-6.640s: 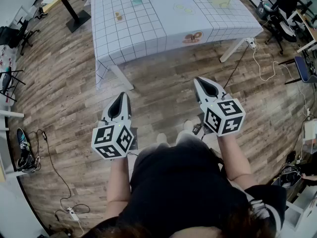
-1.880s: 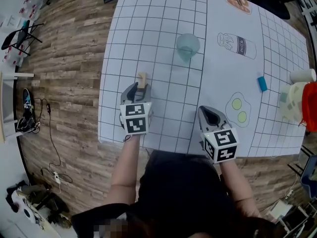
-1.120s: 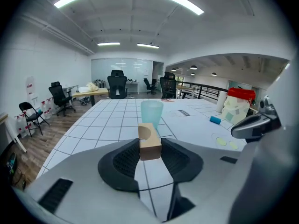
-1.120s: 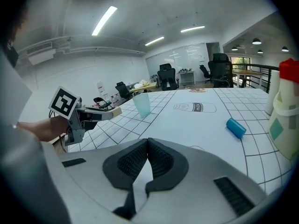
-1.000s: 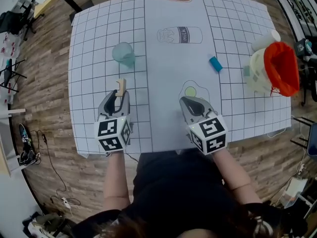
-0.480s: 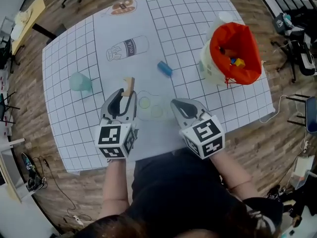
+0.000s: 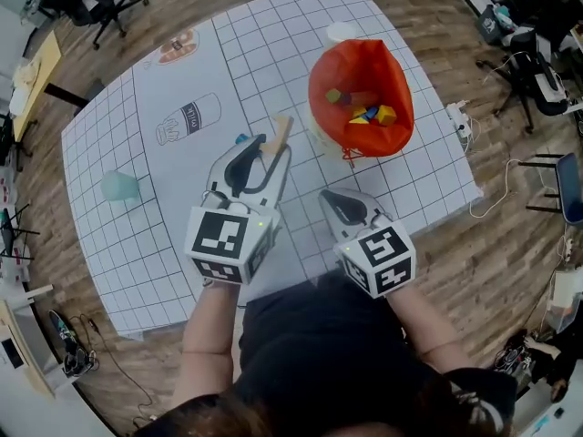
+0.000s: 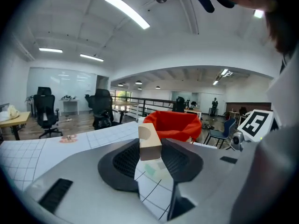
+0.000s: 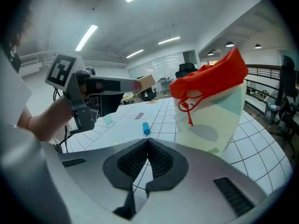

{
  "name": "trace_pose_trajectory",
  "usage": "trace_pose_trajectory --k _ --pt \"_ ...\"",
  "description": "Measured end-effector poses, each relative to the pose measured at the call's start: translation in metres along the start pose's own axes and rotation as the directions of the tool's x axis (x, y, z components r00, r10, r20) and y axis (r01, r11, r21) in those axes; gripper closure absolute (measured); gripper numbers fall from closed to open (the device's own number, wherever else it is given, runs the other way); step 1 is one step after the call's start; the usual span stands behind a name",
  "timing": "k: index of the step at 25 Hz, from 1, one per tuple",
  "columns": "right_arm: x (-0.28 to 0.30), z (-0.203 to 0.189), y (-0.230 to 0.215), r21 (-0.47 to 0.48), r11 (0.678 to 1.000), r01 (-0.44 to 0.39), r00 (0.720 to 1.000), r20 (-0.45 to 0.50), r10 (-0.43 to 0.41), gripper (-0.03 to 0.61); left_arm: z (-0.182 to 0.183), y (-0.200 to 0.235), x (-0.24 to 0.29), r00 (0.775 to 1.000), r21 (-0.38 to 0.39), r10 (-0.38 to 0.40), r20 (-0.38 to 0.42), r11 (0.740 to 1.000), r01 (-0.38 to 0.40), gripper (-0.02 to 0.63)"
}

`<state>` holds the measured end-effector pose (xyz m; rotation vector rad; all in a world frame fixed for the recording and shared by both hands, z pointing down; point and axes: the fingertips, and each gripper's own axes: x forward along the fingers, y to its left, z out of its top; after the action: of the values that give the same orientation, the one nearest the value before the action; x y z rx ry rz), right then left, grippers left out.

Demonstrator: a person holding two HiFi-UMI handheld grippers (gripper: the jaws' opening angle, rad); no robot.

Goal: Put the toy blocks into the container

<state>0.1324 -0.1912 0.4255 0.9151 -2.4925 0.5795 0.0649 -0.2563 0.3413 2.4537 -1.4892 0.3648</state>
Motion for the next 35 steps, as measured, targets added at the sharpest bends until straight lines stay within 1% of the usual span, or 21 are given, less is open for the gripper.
trace_pose_trajectory --k 8,11,17,21,23,26,29,35 --pt "-0.034 -0.013 -0.050 0.070 0.995 0.071 0.997 0.016 -0.072 0.562 0.034 -0.055 0.056 0.995 0.053 -0.100 0.015 0.994 0.099 0.457" --pt "-0.044 -0.020 -0.068 0.094 0.991 0.097 0.995 0.018 -0.099 0.562 0.041 -0.066 0.074 0.994 0.080 -0.112 0.019 0.991 0.110 0.457" --pt "-0.058 -0.030 -0.096 0.129 0.982 0.137 0.990 0.014 -0.140 0.562 0.047 -0.084 0.101 0.991 0.134 -0.130 -0.002 0.983 0.129 0.457" --pt "-0.061 -0.032 -0.105 0.139 0.980 0.141 0.989 0.012 -0.144 0.561 0.047 -0.087 0.111 0.995 0.166 -0.103 0.001 0.981 0.101 0.456" --pt "-0.062 -0.032 -0.107 0.141 0.981 0.137 0.990 0.013 -0.140 0.561 0.046 -0.087 0.112 0.996 0.164 -0.093 0.003 0.982 0.091 0.456" --pt "-0.061 -0.032 -0.107 0.138 0.983 0.125 0.992 0.014 -0.128 0.562 0.046 -0.084 0.109 0.997 0.140 -0.079 0.011 0.987 0.076 0.456" --pt "-0.058 -0.030 -0.104 0.129 0.986 0.110 0.993 0.017 -0.113 0.561 0.047 -0.075 0.101 0.998 0.119 -0.048 0.027 0.992 0.045 0.460" --pt "-0.048 -0.023 -0.092 0.106 0.990 0.090 0.995 0.021 -0.093 0.562 0.039 -0.044 0.070 0.999 0.065 0.027 0.047 0.997 -0.030 0.471"
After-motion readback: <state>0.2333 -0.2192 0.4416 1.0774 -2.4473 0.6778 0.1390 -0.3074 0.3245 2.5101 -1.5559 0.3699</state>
